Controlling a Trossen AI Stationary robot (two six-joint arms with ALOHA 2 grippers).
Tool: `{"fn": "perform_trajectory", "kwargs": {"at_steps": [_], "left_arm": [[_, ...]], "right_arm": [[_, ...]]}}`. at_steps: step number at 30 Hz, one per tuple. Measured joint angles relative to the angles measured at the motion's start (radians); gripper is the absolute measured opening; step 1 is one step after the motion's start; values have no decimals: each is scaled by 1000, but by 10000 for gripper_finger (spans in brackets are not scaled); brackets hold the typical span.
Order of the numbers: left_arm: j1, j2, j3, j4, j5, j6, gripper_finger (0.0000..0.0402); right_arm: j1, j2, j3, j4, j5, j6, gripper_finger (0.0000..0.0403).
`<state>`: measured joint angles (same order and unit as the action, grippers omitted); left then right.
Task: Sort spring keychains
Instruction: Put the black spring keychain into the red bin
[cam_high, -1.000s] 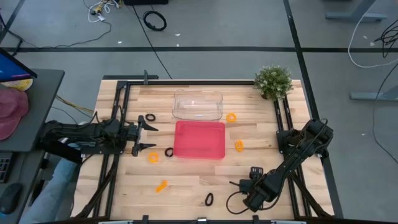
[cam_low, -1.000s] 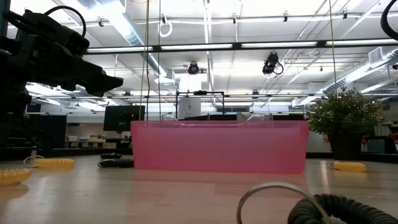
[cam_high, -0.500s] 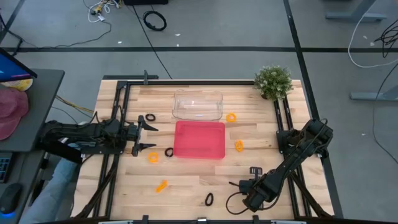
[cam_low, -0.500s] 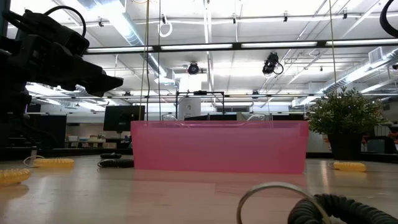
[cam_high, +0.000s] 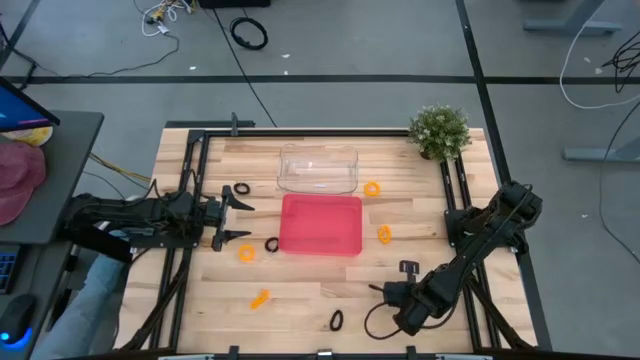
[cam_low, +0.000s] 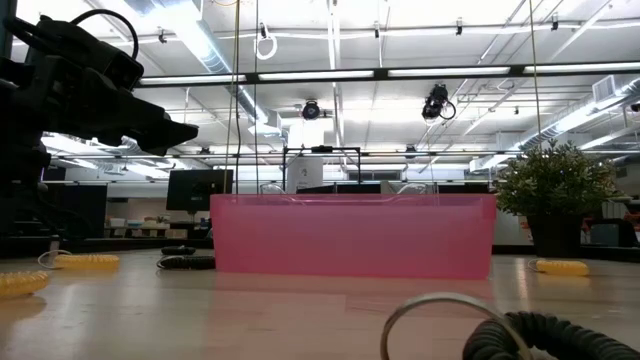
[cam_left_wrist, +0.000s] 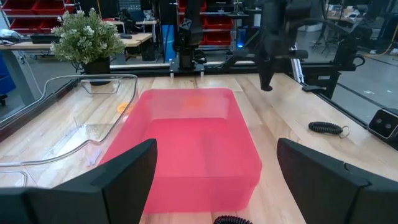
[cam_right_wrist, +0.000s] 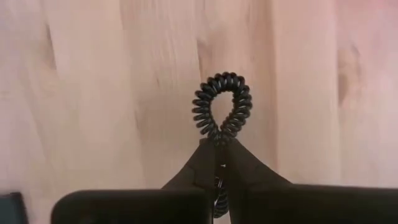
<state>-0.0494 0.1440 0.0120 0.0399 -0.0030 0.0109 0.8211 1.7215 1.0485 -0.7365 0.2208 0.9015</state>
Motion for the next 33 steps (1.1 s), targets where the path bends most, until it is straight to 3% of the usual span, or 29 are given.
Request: {"fn": "perform_trajectory", "kwargs": {"at_steps": [8,11,19,24,29,33], "left_arm": [[0,0,0,0,0,0,337],[0,0,0,0,0,0,337],[0,0,0,0,0,0,337],[0,0,0,0,0,0,337],[0,0,0,0,0,0,337],[0,0,0,0,0,0,337]], "right_arm": [[-53,-76,1,26,313,22,8],[-110,-102,2,61,381,22,8],[-335,-162,3,382,389,-247,8],[-452,-165,4,609,318,-413,8],[-525,-165,5,767,276,-483,8],[-541,-165,5,792,263,-493,8]]}}
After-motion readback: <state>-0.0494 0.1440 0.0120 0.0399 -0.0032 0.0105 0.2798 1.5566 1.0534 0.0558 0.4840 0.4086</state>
